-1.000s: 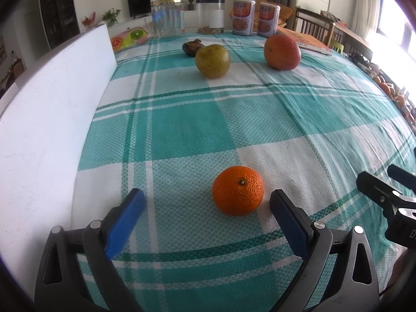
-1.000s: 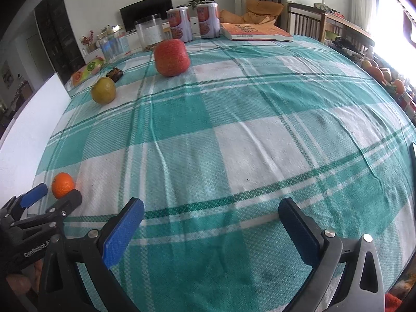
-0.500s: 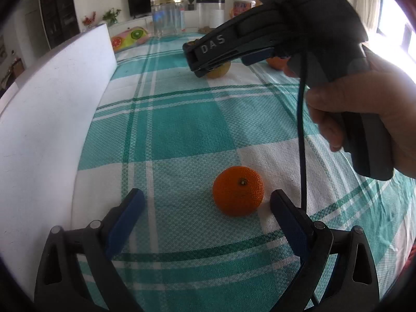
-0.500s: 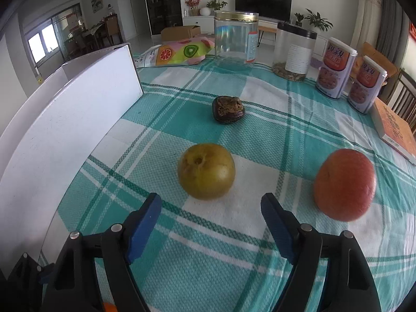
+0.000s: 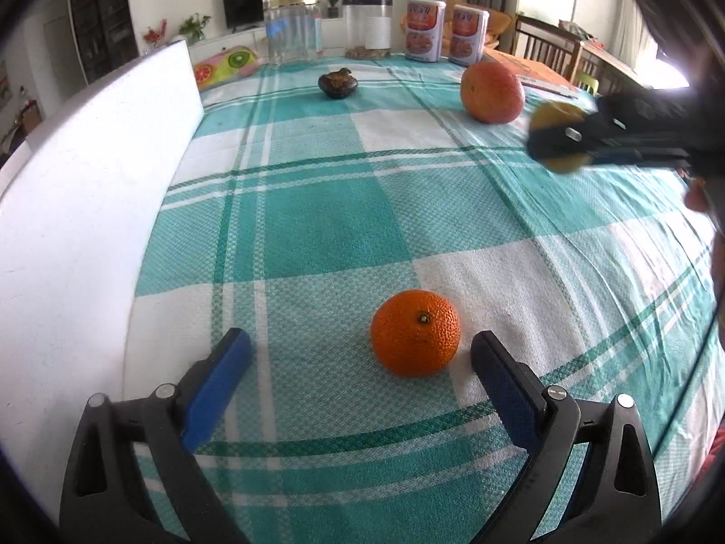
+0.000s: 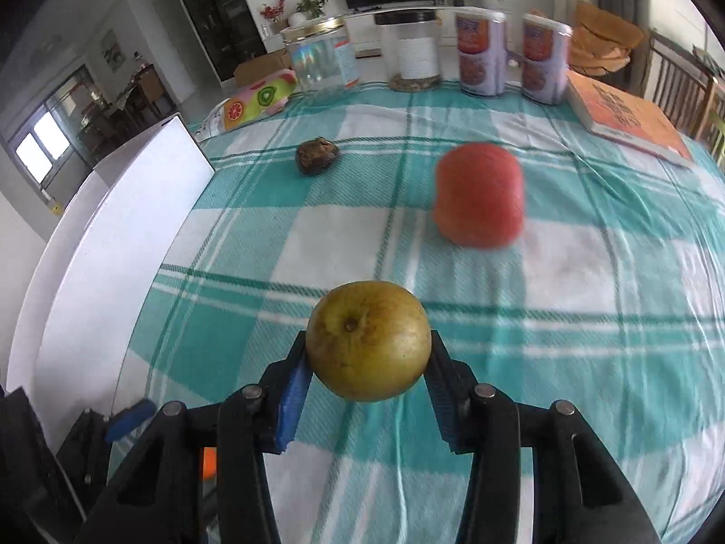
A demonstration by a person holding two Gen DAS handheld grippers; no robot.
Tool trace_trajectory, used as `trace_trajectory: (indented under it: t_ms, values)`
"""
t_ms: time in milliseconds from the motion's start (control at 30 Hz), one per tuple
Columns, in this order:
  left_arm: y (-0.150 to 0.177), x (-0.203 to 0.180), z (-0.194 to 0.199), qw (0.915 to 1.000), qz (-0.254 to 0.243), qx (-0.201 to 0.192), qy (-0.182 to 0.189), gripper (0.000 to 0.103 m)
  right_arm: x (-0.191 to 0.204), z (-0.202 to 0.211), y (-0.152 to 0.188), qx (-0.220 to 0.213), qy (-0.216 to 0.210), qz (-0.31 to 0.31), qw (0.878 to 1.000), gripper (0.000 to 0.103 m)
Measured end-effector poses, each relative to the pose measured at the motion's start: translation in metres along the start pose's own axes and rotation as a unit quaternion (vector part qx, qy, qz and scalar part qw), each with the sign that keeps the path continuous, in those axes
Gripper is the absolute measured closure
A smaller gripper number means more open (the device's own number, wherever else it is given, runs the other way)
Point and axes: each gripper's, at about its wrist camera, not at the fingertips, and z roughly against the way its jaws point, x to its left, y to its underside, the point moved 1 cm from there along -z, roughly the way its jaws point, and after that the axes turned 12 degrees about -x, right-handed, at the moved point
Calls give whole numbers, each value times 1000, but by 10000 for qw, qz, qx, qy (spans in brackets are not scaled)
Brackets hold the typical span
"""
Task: Organize fruits
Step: 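Lower the right tool onto the yellow-green pear and grasp it, then grasp the tangerine with the left tool while the right tool carries the pear to the box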
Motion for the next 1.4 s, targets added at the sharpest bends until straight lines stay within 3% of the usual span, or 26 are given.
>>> trace_trajectory:
  t_ms: [133,200,267,333,367,400,567,800,1000,1100,1200,1400]
  values:
    - [0,1,1,10000,66,-36,21,7,-22,50,61,-241,377,-572,9974,55]
    - [-1,2,4,9998,108,-136,30,9,-27,66,88,-398,359,-981,9937,55]
    - [-1,-1,7,9998,64,-186,106,37,-30,76,108,-559,342,-1282,9896,55]
    - [-1,-7,8,9997,-124,-190,87,50,-28,82,119,-700,414,-1375,9872,55]
    - [-2,-9,8,9995,-182,-190,153,67,-27,85,119,-753,443,-1346,9870,55]
    - [-2,-11,9,9995,-216,-176,175,68,-27,90,117,-858,438,-1299,9868,55]
    - [-3,-7,24,9990,-7,-78,439,70,-16,87,119,-855,550,-1050,9893,55]
    - [6,0,79,9906,356,267,1291,70,-1,88,118,-959,551,-643,9918,55]
    - [-4,23,143,9852,500,17,1638,70,20,93,118,-947,351,-440,9939,55]
    - [-10,44,172,9850,571,-185,1617,70,44,96,120,-794,-66,-552,9953,55]
    - [-15,75,190,9859,767,-315,1456,70,90,104,112,-751,-515,-217,9956,55]
    - [-17,146,199,9875,1321,-497,706,70,199,130,80,-848,-1480,616,9834,55]
